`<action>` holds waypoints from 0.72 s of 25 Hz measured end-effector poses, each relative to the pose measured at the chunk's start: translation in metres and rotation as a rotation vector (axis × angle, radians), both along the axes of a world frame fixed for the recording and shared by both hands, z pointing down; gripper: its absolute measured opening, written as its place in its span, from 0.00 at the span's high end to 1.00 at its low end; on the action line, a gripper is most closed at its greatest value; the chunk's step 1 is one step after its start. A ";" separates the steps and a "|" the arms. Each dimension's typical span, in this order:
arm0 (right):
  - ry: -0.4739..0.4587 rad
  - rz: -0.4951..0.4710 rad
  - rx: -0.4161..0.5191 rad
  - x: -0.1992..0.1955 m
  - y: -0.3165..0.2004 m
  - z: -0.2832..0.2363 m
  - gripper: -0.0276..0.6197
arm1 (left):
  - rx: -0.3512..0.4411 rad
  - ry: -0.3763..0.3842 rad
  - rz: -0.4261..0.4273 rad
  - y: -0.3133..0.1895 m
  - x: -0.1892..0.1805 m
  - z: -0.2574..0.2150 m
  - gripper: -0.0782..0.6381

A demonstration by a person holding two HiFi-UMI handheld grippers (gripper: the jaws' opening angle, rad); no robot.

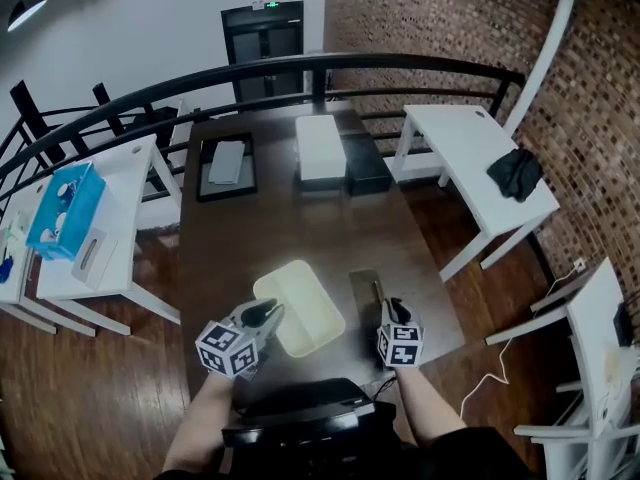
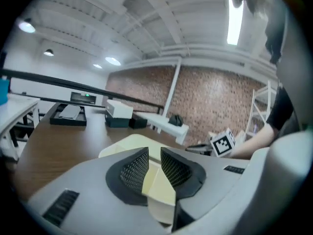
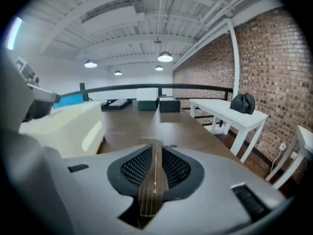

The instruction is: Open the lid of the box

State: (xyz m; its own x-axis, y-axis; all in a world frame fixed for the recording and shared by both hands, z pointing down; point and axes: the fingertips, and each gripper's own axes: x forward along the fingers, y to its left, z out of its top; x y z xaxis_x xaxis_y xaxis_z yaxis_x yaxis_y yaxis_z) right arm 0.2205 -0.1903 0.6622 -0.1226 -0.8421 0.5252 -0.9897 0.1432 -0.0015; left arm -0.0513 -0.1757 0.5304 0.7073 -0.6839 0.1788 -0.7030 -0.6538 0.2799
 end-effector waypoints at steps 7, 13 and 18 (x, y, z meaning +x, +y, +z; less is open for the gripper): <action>-0.051 0.049 0.337 0.025 0.021 -0.151 0.95 | 0.197 0.271 -0.238 0.021 -0.098 -0.081 0.81; -0.254 0.097 0.580 0.051 0.056 -0.228 0.95 | 0.294 0.349 -0.380 0.069 -0.156 -0.114 0.83; -0.285 0.101 0.603 0.051 0.059 -0.237 0.95 | 0.305 0.314 -0.419 0.089 -0.174 -0.117 0.83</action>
